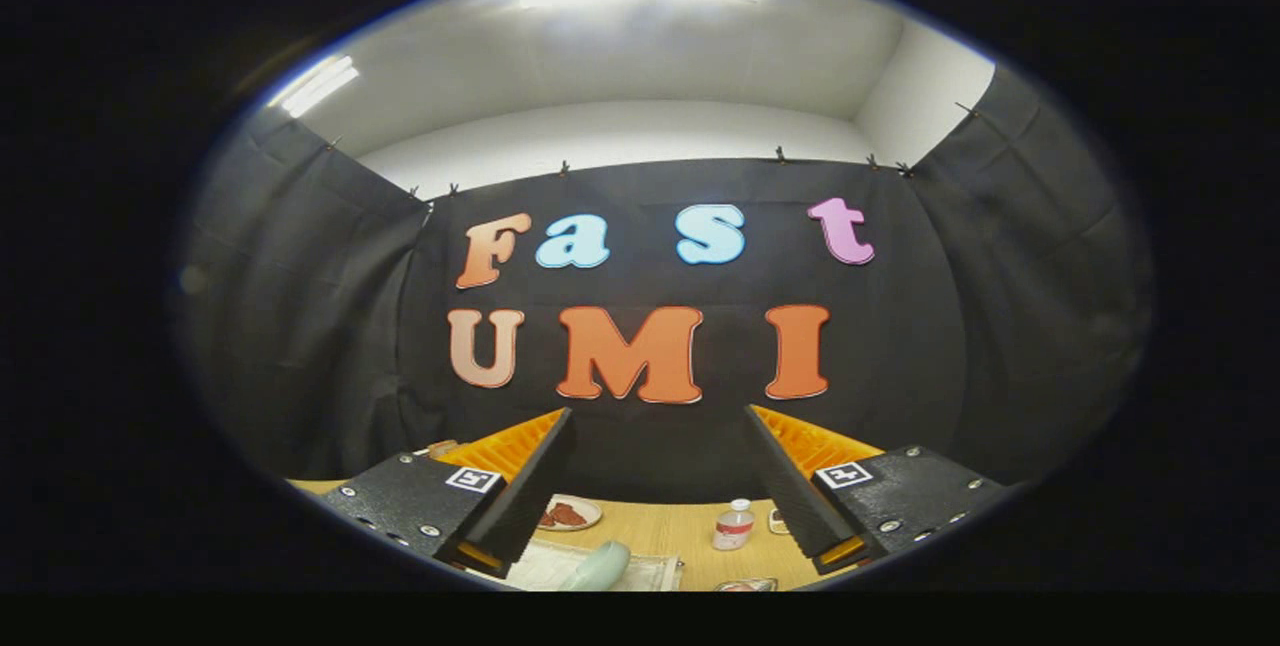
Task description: Take the plate from the dish rack, then take the spoon from the basket and place it into the plate.
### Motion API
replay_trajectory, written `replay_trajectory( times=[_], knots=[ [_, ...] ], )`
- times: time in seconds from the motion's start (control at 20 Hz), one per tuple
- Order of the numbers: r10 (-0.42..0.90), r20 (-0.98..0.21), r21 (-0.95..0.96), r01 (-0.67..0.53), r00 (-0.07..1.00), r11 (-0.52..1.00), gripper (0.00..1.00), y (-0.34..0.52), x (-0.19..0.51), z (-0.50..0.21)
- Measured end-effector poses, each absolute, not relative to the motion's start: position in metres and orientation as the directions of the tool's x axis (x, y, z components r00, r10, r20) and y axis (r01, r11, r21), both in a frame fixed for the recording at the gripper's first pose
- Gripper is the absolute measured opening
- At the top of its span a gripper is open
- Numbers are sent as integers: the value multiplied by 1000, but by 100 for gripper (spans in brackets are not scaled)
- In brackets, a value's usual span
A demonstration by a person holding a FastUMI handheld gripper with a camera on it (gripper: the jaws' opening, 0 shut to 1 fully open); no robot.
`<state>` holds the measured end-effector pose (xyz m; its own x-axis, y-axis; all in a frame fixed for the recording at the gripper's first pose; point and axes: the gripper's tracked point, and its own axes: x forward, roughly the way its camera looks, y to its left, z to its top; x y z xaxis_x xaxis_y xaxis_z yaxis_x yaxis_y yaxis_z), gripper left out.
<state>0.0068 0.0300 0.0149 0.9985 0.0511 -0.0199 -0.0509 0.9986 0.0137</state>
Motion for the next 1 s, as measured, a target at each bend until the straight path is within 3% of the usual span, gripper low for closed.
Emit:
replay_trajectory(
  times=[0.25,0.55,1.0],
  knots=[
    [80,-29,31,-79,996,996,99,40,13,26],
    [82,-140,73,-72,987,995,98,42,20,7],
    [105,-533,101,-60,840,993,99,57,20,-88]
  ],
)
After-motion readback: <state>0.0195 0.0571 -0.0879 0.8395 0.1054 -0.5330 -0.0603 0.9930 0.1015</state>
